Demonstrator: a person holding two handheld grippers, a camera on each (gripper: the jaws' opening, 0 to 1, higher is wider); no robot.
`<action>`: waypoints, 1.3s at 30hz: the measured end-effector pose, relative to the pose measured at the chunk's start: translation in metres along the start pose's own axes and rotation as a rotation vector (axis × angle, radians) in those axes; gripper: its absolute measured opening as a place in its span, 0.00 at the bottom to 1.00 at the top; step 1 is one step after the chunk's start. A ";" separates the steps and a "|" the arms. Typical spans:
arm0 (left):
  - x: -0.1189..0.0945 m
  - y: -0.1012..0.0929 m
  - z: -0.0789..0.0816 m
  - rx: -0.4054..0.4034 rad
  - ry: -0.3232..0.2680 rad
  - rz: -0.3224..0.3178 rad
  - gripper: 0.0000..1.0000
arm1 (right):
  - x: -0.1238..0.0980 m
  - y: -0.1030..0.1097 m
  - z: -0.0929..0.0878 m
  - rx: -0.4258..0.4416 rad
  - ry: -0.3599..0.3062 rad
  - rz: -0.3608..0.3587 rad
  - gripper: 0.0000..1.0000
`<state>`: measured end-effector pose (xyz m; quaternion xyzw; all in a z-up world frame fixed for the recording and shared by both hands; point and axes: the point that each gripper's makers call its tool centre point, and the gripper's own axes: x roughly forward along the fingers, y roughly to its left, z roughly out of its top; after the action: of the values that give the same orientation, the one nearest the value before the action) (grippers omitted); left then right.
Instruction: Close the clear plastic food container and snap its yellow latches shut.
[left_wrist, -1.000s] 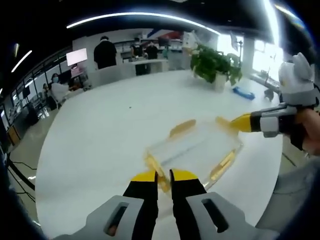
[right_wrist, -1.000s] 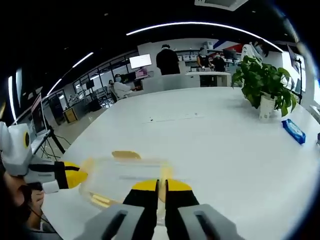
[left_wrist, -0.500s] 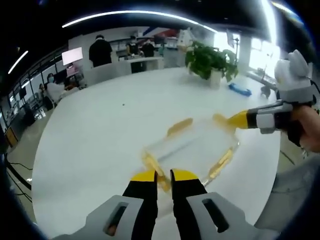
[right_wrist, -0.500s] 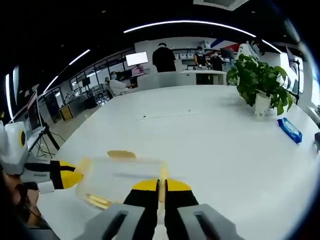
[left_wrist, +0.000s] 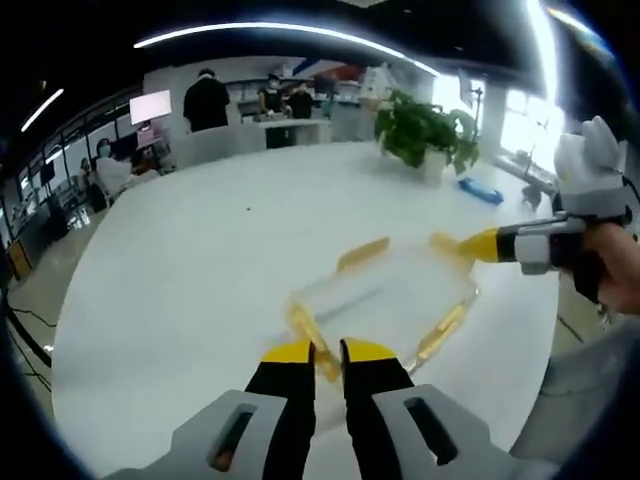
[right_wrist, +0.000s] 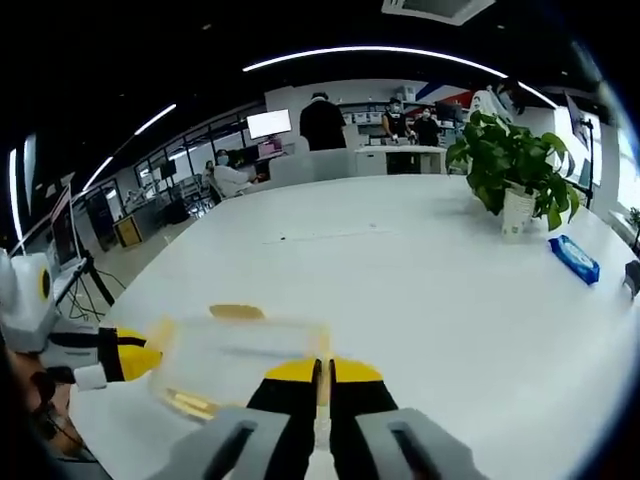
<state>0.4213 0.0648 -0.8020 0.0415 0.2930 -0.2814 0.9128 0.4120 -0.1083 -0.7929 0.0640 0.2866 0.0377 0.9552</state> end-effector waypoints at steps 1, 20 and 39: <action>-0.001 0.000 -0.003 -0.036 0.003 -0.005 0.06 | -0.001 -0.003 0.001 -0.021 0.000 -0.010 0.00; -0.009 0.024 0.004 -0.177 -0.046 0.078 0.27 | 0.000 -0.008 0.004 0.014 0.009 0.009 0.03; 0.006 0.009 0.000 -0.291 -0.023 -0.027 0.34 | 0.013 0.007 -0.004 0.087 0.084 0.153 0.17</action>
<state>0.4302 0.0698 -0.8056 -0.0985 0.3208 -0.2487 0.9086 0.4202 -0.0998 -0.8022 0.1253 0.3221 0.1005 0.9330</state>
